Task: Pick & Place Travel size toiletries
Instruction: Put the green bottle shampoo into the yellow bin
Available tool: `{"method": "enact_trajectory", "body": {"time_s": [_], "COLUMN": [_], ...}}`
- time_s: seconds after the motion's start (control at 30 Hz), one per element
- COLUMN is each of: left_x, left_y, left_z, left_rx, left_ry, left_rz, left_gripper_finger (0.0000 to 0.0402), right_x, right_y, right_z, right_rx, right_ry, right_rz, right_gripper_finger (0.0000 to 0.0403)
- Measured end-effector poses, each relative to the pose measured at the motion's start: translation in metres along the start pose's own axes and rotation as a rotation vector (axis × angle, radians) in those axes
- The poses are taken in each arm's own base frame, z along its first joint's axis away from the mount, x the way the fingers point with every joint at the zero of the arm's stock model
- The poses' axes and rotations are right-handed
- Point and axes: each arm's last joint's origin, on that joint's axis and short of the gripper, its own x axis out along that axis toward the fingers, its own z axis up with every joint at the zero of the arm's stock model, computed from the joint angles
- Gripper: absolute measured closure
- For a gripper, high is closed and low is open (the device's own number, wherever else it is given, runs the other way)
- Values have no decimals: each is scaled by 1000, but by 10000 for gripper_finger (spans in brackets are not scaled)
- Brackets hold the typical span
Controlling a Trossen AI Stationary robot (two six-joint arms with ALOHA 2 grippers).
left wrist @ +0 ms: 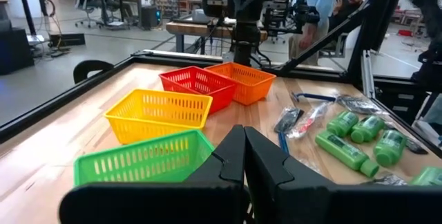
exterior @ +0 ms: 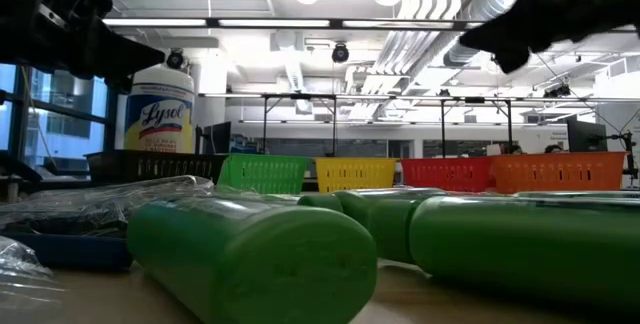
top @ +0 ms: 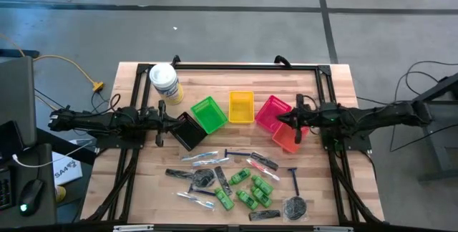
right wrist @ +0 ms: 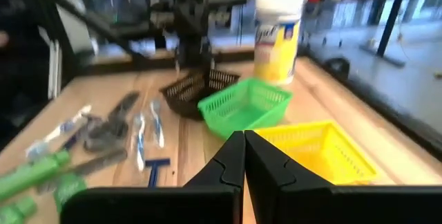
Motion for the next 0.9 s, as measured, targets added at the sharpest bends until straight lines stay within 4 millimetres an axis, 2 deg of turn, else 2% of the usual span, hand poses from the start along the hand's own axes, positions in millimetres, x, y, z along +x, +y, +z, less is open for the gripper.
{"method": "enact_trajectory", "body": {"time_s": [0.3,0.47,0.6,0.73,0.9], "left_x": [0,0,0,0,0], "left_y": [0,0,0,1,1], "left_z": [0,0,-1,-2,-2], "left_rx": [-1,-21,-20,-19,-19], "left_ry": [-1,-1,11,21,21], "left_rz": [13,13,14,15,14], "left_gripper_finger": [402,402,402,402,402], "right_x": [74,118,145,164,179], "right_y": [21,50,81,113,135], "right_z": [30,34,37,34,14], "right_rx": [-56,-174,-247,-293,-389], "right_ry": [390,584,633,654,705], "right_rz": [87,158,249,386,361], "right_gripper_finger": [401,401,396,345,240]}}
